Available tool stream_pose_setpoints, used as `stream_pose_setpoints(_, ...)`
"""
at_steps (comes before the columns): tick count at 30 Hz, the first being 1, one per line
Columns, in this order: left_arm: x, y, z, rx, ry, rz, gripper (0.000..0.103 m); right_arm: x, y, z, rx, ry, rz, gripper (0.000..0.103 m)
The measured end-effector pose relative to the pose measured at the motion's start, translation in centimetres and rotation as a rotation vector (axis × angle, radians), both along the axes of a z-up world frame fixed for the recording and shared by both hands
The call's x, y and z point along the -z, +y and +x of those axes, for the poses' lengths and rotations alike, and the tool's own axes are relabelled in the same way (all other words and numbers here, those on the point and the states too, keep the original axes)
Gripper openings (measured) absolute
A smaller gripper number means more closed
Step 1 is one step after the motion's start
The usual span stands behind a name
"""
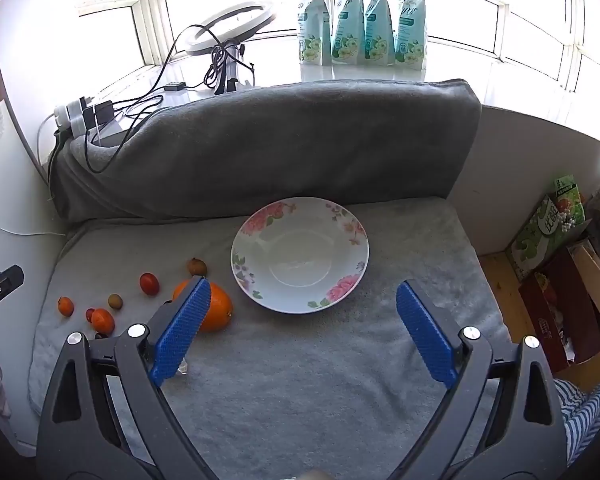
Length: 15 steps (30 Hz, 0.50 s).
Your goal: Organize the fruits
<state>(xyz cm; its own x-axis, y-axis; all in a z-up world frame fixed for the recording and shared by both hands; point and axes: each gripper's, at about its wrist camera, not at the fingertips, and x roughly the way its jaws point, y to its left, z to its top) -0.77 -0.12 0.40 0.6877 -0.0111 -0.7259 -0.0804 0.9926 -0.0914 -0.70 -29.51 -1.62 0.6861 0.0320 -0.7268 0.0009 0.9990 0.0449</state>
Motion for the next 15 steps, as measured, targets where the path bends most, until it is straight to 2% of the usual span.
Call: stream_pose_setpoints(15, -0.63, -0.33, -0.01, 0.003, -0.017, 0.015, 0.102, 0.04, 0.65, 0.29, -0.024, 0.011, 0.008, 0.096)
